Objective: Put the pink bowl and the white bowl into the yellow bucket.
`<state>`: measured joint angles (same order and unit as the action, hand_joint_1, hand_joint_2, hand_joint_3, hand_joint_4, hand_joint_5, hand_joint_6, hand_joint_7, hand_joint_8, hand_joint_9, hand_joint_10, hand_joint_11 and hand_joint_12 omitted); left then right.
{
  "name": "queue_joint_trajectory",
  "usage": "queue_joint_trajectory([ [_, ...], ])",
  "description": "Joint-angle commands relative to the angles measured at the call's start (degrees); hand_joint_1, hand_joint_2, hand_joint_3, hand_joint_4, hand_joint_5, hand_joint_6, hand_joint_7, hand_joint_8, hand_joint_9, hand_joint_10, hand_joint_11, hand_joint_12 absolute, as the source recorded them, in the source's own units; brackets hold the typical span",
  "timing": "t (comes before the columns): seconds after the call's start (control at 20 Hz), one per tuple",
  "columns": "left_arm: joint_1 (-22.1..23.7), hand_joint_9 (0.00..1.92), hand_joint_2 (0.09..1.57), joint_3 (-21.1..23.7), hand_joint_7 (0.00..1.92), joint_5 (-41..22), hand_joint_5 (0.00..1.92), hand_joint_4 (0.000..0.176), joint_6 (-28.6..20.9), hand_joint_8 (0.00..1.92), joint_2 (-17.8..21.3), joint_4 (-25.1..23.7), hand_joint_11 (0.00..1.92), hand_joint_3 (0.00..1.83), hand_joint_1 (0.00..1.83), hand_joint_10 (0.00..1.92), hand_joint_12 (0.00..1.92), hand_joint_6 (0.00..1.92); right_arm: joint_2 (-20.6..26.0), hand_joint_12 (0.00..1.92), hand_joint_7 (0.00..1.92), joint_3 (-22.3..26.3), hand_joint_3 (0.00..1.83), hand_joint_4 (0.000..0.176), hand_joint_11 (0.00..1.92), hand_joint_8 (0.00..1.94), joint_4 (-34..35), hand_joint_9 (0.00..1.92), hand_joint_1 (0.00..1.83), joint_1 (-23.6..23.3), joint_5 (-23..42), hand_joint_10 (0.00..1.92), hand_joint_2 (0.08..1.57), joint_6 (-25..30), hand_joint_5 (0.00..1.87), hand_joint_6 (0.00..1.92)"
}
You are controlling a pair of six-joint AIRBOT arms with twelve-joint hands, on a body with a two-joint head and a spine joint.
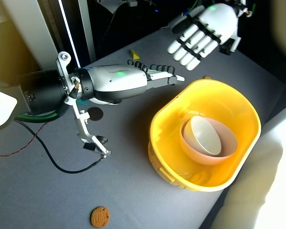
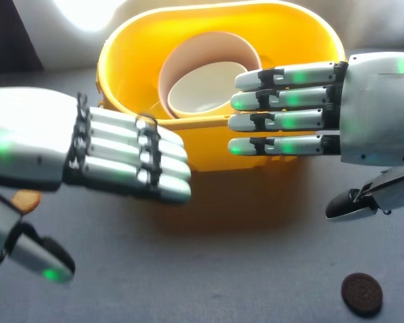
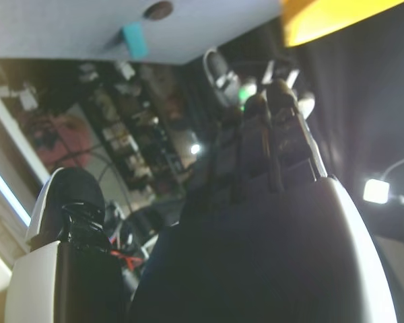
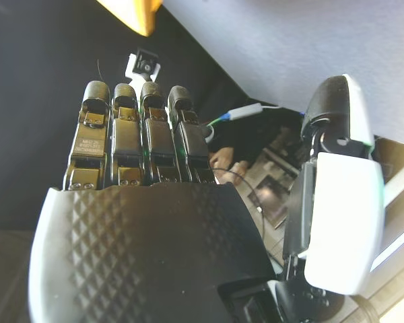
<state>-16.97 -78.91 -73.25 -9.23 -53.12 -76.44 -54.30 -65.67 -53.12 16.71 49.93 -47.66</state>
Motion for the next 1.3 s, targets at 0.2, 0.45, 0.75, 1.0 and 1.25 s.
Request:
queue_joint_trajectory([
  [0.2, -1.0, 0.02, 1.23, 8.2, 0.04, 3.0, 0.01, 0.000, 3.6, 0.00, 3.8, 1.4, 0.00, 0.00, 0.17, 0.00, 0.11, 0.00, 1.4, 0.26, 0.13, 2.7, 0.00, 0.000, 0.00, 0.00, -1.4, 0.09, 0.52, 2.8, 6.8, 0.00, 0.96, -0.2, 0.15, 0.00],
  [0.45, 0.8, 0.03, 1.24, 14.8, 0.05, 4.0, 0.01, 0.000, 4.1, 0.00, 6.6, 0.4, 0.00, 0.00, 0.17, 0.00, 0.13, 0.00, 2.1, 0.28, 0.14, 3.8, 0.00, 0.000, 0.00, 0.00, -3.4, 0.09, 0.57, 4.3, 9.3, 0.00, 0.95, 5.0, 0.17, 0.01],
  [0.75, 2.3, 0.05, 1.23, 17.3, 0.07, 9.1, 0.03, 0.000, 2.6, 0.00, 8.0, -0.5, 0.00, 0.00, 0.22, 0.00, 0.15, 0.00, 2.4, 0.30, 0.13, 4.2, 0.00, 0.000, 0.00, 0.00, -4.9, 0.09, 0.53, 4.5, 10.8, 0.00, 0.94, 9.2, 0.16, 0.00],
  [1.0, 2.3, 0.02, 1.23, 17.5, 0.05, 9.9, 0.01, 0.000, 2.8, 0.00, 7.9, -0.4, 0.00, 0.00, 0.20, 0.00, 0.05, 0.00, 3.2, 0.35, 0.15, 4.9, 0.00, 0.000, 0.00, 0.00, -4.7, 0.11, 0.52, 4.3, 12.7, 0.01, 0.92, 10.3, 0.17, 0.00],
  [1.25, 2.3, 0.04, 1.23, 17.5, 0.07, 10.2, 0.02, 0.000, 2.3, 0.00, 7.9, -0.4, 0.00, 0.00, 0.22, 0.00, 0.15, 0.00, 5.0, 0.34, 0.15, 4.9, 0.00, 0.000, 0.00, 0.01, -4.4, 0.11, 0.53, 1.7, 15.2, 0.00, 0.92, 14.6, 0.18, 0.01],
])
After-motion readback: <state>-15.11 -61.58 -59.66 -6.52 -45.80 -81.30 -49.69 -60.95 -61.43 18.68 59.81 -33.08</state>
